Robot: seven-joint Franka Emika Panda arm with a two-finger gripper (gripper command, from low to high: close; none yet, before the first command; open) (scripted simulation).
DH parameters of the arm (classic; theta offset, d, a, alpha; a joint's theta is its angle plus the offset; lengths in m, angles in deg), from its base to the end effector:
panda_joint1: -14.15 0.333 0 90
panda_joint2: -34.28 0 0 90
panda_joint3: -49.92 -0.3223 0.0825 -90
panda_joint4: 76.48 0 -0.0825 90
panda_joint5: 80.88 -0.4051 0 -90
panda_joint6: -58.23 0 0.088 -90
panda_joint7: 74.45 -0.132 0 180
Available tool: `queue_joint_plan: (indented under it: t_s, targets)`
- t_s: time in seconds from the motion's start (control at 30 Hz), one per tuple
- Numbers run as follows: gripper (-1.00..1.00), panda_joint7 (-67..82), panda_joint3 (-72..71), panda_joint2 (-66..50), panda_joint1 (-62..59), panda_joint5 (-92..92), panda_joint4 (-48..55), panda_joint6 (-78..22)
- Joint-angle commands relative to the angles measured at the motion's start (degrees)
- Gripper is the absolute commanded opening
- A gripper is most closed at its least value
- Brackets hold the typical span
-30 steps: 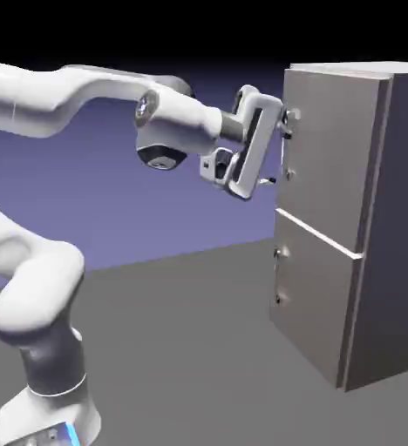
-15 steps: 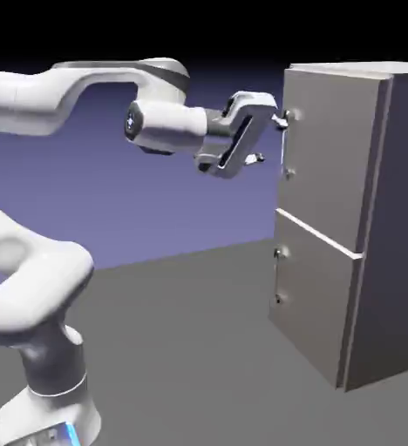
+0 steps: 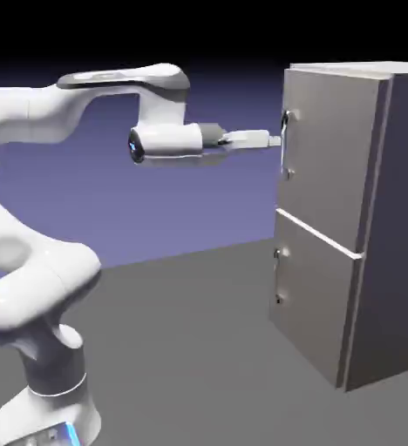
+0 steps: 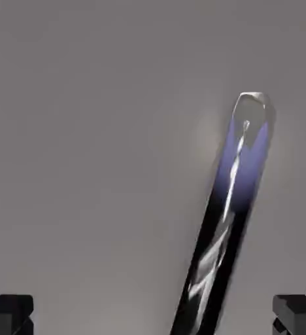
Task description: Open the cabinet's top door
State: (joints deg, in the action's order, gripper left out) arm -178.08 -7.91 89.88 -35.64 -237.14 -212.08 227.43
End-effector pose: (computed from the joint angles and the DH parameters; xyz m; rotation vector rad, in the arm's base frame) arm 0.4352 0.1030 0.5341 0.5413 1.5207 0.4428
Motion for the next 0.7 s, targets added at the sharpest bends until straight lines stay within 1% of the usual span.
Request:
queue_joint_plan:
  t_s: [0.0, 0.07, 0.13, 0.3, 0.33, 0.37, 0.67]
  targets:
    - [1.00, -1.0, -0.9, 0.4, -0.8, -2.5, 0.4, -0.1]
    - [1.00, -2.9, -2.8, 1.1, -2.4, -7.5, 1.2, -0.2]
    - [1.00, -3.4, -3.2, 1.3, -2.8, -8.7, 1.4, -0.3]
    - [1.00, -2.7, -9.1, -2.2, -13.0, -9.7, 8.6, -2.1]
    - [-1.00, -2.7, -9.1, -2.2, -13.0, -9.7, 8.6, -2.1]
    - [-1.00, -2.7, -9.1, -2.2, -13.0, -9.7, 8.6, -2.1]
    - [-1.00, 12.6, 5.8, -12.4, 5.7, -9.8, 0.3, -7.8]
